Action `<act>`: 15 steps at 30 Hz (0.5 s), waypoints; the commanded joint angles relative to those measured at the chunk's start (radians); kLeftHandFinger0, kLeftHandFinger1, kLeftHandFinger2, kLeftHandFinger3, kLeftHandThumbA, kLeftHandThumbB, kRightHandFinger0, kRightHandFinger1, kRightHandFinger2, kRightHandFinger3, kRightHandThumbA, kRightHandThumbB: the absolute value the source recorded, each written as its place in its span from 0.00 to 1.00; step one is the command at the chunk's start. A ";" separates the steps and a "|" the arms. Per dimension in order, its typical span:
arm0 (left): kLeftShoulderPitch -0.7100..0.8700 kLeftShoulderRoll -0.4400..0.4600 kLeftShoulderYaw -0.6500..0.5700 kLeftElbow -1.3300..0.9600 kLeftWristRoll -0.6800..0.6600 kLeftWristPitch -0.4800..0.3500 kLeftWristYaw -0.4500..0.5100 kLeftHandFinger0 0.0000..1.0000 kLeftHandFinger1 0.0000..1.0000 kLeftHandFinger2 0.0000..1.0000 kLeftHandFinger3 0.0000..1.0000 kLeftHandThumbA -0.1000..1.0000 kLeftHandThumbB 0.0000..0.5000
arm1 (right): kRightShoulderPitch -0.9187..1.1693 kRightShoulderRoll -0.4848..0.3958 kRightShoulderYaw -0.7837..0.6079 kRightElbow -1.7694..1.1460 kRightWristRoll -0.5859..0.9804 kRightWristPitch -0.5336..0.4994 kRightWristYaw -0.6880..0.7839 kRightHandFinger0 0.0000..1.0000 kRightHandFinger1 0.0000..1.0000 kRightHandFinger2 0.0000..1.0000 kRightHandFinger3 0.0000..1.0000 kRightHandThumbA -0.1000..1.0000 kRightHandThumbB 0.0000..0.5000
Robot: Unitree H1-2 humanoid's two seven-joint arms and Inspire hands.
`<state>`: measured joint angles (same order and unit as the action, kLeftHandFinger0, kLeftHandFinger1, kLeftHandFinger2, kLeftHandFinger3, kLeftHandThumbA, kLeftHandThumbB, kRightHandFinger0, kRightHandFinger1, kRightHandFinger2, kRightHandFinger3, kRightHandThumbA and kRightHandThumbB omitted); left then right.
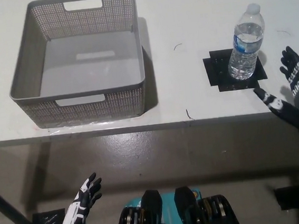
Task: Use the right hand to pick up a water botttle and place it into a container on the left side
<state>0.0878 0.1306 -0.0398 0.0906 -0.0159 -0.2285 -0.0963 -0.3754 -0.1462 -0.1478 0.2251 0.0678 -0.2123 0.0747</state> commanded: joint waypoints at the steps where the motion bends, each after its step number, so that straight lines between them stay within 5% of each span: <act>1: -0.007 0.000 0.002 -0.018 -0.021 -0.038 -0.017 1.00 1.00 1.00 1.00 1.00 0.42 | -0.106 -0.029 -0.015 0.067 0.082 0.022 0.036 1.00 1.00 1.00 1.00 1.00 0.72; 15: 0.006 0.000 -0.001 -0.016 -0.060 -0.042 -0.043 1.00 1.00 1.00 1.00 1.00 0.37 | -0.265 -0.033 0.023 0.270 0.052 0.054 0.035 1.00 1.00 1.00 1.00 1.00 0.78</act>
<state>0.0907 0.1297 -0.0405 0.0911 -0.0382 -0.2368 -0.1107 -0.5578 -0.1775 -0.1383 0.4903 0.1064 -0.1818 0.0946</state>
